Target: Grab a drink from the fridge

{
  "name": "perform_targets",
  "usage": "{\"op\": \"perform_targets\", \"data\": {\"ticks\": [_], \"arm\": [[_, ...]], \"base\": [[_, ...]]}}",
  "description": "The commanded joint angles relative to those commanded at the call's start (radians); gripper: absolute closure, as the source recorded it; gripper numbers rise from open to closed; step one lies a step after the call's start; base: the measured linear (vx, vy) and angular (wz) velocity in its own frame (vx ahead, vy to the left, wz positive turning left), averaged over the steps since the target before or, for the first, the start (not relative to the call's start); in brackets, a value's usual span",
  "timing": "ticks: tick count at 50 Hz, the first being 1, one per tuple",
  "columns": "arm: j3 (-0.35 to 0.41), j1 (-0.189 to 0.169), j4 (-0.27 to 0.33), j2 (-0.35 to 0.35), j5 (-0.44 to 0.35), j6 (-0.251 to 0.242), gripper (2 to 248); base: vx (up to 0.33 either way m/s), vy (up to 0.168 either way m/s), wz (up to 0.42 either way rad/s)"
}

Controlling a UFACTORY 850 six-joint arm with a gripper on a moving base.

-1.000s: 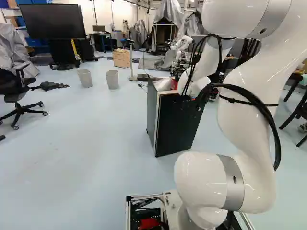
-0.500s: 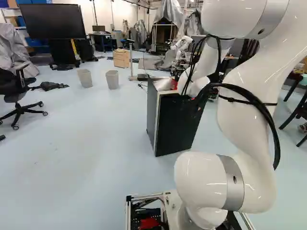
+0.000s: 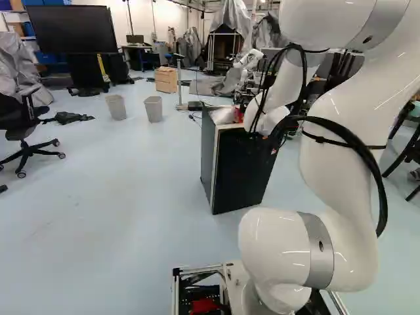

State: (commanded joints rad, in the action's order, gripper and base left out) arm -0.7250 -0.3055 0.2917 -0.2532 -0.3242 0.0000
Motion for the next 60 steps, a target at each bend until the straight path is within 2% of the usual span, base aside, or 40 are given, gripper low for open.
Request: {"op": "perform_targets", "data": {"ticks": [13,33,60], "arm": [[0.069,-0.005,0.0,0.058,-0.04,0.0,3],[0.157,0.009,0.0,0.136,-0.171,0.0,3],[0.167,0.025,0.0,0.145,-0.384,0.0,3]], "base": [[0.0,0.0,0.0],[0.0,0.0,0.0],[0.0,0.0,0.0]]}}
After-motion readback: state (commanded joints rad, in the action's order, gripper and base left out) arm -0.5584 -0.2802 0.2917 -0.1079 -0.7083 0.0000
